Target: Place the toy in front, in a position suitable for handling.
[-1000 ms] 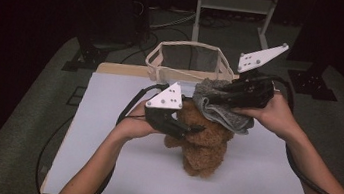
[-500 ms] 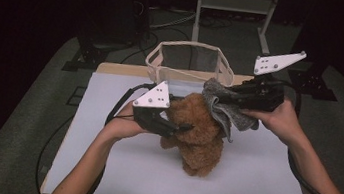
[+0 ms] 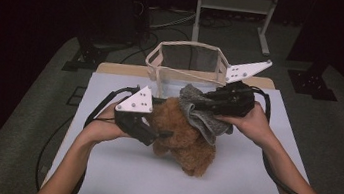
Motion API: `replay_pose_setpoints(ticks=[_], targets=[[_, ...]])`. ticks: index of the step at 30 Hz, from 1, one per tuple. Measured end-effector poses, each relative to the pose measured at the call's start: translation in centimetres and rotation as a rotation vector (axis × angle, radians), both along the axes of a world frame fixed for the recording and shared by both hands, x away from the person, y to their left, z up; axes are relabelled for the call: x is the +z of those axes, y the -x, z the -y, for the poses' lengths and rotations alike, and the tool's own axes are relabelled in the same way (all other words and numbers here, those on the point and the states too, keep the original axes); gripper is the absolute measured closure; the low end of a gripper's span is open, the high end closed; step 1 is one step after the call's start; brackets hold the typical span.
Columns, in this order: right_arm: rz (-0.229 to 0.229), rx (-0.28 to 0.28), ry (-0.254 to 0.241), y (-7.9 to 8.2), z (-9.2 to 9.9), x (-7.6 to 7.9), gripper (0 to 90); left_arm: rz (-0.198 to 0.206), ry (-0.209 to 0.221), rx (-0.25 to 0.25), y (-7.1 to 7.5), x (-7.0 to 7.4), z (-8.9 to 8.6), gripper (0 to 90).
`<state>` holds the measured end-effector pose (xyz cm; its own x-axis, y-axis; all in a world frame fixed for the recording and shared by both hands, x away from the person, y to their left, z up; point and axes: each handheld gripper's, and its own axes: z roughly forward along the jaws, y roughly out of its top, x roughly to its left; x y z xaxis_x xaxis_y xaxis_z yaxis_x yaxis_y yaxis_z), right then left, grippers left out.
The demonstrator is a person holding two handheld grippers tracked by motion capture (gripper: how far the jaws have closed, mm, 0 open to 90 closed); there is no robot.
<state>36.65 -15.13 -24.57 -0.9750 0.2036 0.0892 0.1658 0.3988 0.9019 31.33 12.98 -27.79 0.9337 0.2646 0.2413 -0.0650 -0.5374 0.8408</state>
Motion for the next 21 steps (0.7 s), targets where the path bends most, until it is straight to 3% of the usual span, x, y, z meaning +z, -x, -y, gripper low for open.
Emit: replay_pose_setpoints(ticks=[8, 12, 18, 21], targets=[[-0.004, 0.025, 0.001, -0.2, -2.3, -2.4, 76.1, -0.017, 0.029, 0.074, 0.4, -2.4, -3.6, 19.1], [-0.027, 0.028, 0.014, -0.6, -3.0, -4.4, 76.0, -0.033, 0.048, 0.11, 0.7, -3.9, -5.5, 19.1], [-0.053, 0.012, 0.078, -1.3, -4.1, -7.9, 75.8, -0.069, 0.072, 0.165, 1.2, -6.3, -8.1, 19.2], [-0.078, 0.02, 0.066, -1.6, -4.5, -9.1, 75.8, -0.079, 0.078, 0.187, 1.5, -7.3, -9.2, 19.0]])
